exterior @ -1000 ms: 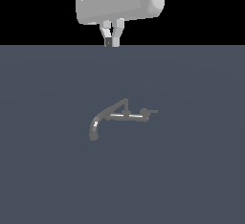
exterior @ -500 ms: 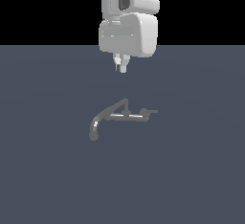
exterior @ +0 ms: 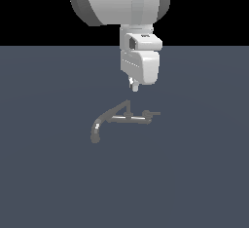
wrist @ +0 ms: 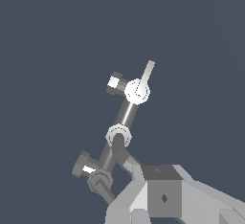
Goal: Turn on the faucet by rotating a designated handle.
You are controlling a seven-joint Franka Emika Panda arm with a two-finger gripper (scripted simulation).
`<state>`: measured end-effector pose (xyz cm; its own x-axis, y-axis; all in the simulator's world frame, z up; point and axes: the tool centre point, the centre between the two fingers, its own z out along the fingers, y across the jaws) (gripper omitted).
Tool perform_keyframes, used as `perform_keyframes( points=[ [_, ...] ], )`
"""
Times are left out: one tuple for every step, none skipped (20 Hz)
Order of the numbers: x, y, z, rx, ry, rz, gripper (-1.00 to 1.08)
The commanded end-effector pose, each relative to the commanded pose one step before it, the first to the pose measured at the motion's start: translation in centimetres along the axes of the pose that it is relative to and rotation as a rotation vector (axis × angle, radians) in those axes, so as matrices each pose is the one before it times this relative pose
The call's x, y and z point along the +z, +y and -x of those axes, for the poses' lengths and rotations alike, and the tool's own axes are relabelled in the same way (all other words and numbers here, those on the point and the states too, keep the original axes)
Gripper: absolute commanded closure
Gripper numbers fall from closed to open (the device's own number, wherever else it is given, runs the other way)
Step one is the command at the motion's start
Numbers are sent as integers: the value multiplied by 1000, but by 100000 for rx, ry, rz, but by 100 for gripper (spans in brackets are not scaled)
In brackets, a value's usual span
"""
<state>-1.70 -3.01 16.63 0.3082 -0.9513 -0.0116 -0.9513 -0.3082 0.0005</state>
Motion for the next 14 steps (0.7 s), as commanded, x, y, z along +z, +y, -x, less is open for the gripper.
perform_keyframes(
  points=[
    [1794, -705, -1494, 7358, 344, -31, 108],
    [715, -294, -599, 2956, 111, 1, 108],
    [699, -289, -589, 2898, 108, -1, 108],
    [678, -282, -574, 2821, 104, -2, 108],
    [655, -274, -557, 2734, 98, -4, 108],
    [629, -266, -538, 2640, 91, -6, 108],
    [602, -256, -517, 2535, 83, -8, 108],
    [572, -245, -494, 2421, 75, -10, 108],
    [540, -233, -468, 2295, 65, -11, 108],
    [506, -220, -440, 2158, 56, -12, 108],
    [470, -206, -411, 2016, 46, -13, 108],
    [433, -192, -380, 1868, 37, -13, 108],
    [396, -177, -349, 1716, 28, -13, 108],
    [358, -161, -317, 1561, 19, -12, 108]
  ],
)
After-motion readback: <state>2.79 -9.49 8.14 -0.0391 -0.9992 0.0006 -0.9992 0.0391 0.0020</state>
